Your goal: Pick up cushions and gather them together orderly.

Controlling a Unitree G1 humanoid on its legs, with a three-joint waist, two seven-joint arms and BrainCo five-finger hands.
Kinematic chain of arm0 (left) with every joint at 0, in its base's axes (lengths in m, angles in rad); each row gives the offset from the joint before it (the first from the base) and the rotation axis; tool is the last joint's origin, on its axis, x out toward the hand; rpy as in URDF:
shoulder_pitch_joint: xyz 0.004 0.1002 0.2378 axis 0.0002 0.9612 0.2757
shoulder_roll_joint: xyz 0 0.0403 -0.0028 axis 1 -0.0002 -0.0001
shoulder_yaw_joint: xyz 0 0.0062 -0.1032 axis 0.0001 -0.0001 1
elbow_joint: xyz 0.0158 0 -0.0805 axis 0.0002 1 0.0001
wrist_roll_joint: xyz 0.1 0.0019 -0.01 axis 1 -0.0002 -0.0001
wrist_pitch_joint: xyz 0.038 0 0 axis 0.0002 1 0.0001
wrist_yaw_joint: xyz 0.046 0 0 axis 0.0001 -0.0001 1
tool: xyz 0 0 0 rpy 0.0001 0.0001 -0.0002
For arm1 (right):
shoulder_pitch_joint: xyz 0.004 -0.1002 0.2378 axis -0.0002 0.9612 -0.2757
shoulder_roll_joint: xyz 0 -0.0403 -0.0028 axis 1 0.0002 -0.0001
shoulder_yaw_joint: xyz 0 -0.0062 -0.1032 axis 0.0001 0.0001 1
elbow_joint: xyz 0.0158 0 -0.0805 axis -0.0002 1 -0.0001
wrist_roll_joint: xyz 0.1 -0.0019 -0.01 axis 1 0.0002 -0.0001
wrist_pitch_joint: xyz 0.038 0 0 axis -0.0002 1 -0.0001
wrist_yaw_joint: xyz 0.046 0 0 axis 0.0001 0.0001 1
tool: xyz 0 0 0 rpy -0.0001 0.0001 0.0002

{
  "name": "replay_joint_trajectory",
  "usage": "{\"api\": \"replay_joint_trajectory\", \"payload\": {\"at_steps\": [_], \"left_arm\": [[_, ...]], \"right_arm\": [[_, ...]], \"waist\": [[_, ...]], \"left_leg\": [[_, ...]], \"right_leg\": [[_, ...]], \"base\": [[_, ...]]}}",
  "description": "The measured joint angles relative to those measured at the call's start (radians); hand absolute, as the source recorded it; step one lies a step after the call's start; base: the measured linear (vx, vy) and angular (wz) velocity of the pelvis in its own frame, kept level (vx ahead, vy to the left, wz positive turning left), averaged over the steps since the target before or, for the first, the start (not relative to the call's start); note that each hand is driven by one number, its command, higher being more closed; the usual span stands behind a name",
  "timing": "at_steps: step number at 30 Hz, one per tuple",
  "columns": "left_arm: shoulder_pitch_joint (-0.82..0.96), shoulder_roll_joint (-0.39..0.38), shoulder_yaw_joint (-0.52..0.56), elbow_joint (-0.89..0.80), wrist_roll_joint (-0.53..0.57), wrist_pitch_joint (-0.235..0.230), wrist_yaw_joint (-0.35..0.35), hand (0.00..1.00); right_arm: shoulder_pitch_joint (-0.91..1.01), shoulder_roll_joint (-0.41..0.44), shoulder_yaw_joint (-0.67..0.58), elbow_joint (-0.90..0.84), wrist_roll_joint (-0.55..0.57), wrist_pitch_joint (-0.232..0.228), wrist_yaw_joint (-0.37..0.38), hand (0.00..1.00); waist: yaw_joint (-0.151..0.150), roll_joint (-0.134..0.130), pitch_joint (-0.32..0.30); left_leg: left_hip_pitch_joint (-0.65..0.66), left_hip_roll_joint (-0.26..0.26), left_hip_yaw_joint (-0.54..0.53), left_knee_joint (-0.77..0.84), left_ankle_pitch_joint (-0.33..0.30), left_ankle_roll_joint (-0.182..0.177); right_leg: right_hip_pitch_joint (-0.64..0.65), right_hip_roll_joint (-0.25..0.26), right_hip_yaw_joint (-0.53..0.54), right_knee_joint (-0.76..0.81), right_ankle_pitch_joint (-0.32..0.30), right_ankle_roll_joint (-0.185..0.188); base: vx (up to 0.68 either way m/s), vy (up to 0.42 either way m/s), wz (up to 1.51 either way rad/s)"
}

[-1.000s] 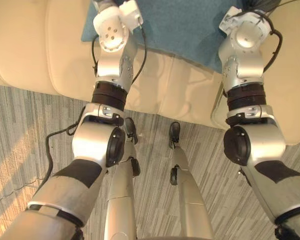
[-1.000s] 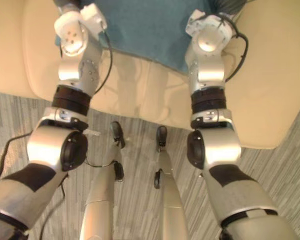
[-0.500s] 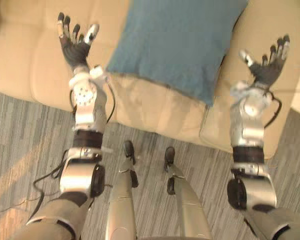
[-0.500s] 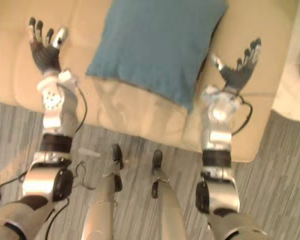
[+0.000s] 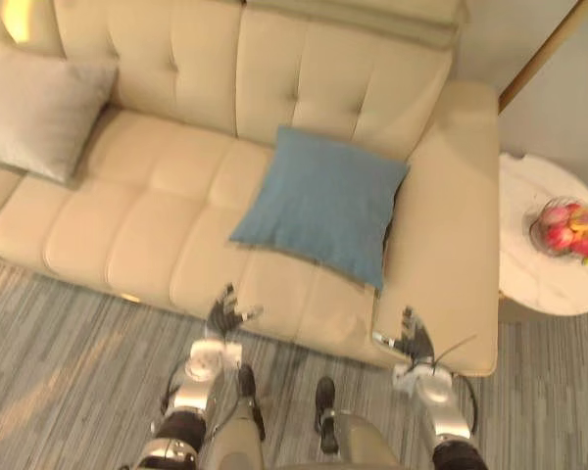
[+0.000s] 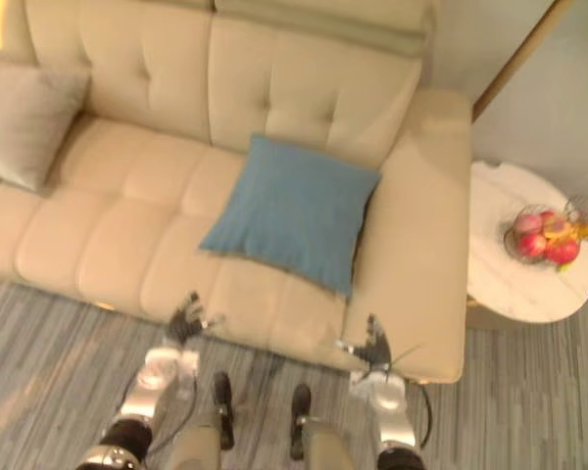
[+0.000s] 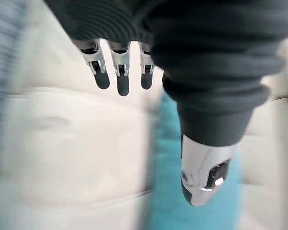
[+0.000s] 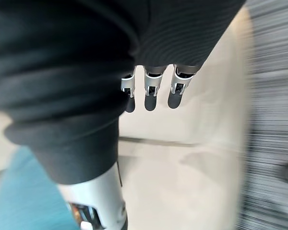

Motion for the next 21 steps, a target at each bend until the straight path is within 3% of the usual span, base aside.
{"api": "replay_joint_trajectory", "payload": {"at_steps": [2,6,12,18,21], "left_arm": [[0.050,-0.017,0.051,0.097,0.032,0.022,-0.002,0.00],[0.089,-0.013,0.086,0.142,0.059,0.029,-0.006,0.00],[0.104,0.010,0.125,0.168,0.080,0.042,-0.012,0.00],[0.082,0.027,0.139,0.176,0.088,0.042,-0.011,0.00],[0.051,0.008,0.137,0.175,0.085,0.044,-0.005,0.00]], "right_arm": [[0.014,0.008,-0.049,0.122,0.017,0.013,0.000,0.00],[0.012,-0.005,-0.081,0.226,0.017,0.023,0.000,0.00],[-0.006,-0.035,-0.103,0.285,0.013,0.033,0.000,0.00],[-0.072,-0.041,-0.103,0.315,0.011,0.033,0.000,0.00],[-0.110,-0.031,-0.069,0.286,0.011,0.033,-0.008,0.00]], "waist": [[-0.007,0.016,-0.041],[-0.021,0.030,-0.056],[-0.029,0.026,-0.054],[-0.034,0.014,-0.027],[-0.024,0.017,0.008]], "left_leg": [[0.068,-0.016,0.006,-0.059,0.002,-0.004],[0.128,-0.031,0.000,-0.111,0.009,-0.010],[0.186,-0.057,-0.006,-0.125,0.015,-0.003],[0.187,-0.066,0.009,-0.134,0.010,0.005],[0.141,-0.033,0.060,-0.047,-0.033,0.026]], "right_leg": [[0.056,-0.007,-0.001,-0.042,0.002,0.003],[0.119,-0.011,-0.003,-0.102,0.022,0.019],[0.204,-0.019,-0.001,-0.164,0.054,0.017],[0.193,-0.024,0.037,-0.172,0.087,0.042],[0.129,-0.013,0.075,-0.115,0.139,0.060]], "base": [[0.03,0.045,-0.11],[0.06,0.035,-0.01],[0.10,0.031,0.01],[0.03,0.031,-0.15],[-0.10,0.070,-0.52]]}}
